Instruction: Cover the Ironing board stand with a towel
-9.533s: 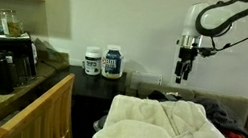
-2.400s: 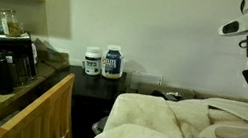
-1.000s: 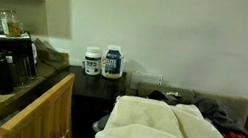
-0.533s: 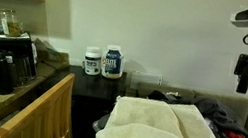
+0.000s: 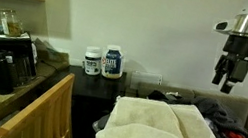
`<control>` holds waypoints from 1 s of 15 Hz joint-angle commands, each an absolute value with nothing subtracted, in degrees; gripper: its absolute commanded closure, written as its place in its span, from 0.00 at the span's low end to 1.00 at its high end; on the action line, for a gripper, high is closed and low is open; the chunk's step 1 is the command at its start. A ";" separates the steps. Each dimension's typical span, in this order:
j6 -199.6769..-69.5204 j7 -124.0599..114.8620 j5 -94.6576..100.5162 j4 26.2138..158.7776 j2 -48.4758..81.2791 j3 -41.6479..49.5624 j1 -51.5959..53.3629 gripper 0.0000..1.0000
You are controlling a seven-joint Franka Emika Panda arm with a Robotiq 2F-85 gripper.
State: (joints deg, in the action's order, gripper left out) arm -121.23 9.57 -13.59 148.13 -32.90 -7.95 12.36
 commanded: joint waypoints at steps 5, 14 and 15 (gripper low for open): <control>-132.56 3.44 -6.56 148.42 -28.36 -4.96 4.95 0.00; -138.58 -8.83 5.82 147.14 -21.66 -3.32 -6.51 0.00; -137.65 -10.05 6.85 146.35 -20.73 -2.68 -7.84 0.00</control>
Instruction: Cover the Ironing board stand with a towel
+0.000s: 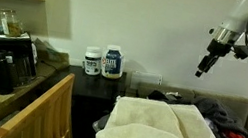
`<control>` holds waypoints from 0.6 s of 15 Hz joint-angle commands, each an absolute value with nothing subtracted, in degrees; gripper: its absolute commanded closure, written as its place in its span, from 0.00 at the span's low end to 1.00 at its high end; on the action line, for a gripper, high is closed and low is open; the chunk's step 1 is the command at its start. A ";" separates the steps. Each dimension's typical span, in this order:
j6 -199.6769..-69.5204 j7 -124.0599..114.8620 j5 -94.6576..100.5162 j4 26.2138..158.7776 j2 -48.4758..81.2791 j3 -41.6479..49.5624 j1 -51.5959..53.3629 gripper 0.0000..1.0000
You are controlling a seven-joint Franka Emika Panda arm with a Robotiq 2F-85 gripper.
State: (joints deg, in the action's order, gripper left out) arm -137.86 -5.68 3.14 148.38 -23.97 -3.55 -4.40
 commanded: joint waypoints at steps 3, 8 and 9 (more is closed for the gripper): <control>-137.53 -9.60 6.36 146.96 -21.47 -1.19 -7.63 0.00; -137.46 -10.81 6.88 145.23 -19.34 -0.26 -8.93 0.00; -137.46 -10.85 6.88 145.23 -19.34 -0.28 -8.90 0.00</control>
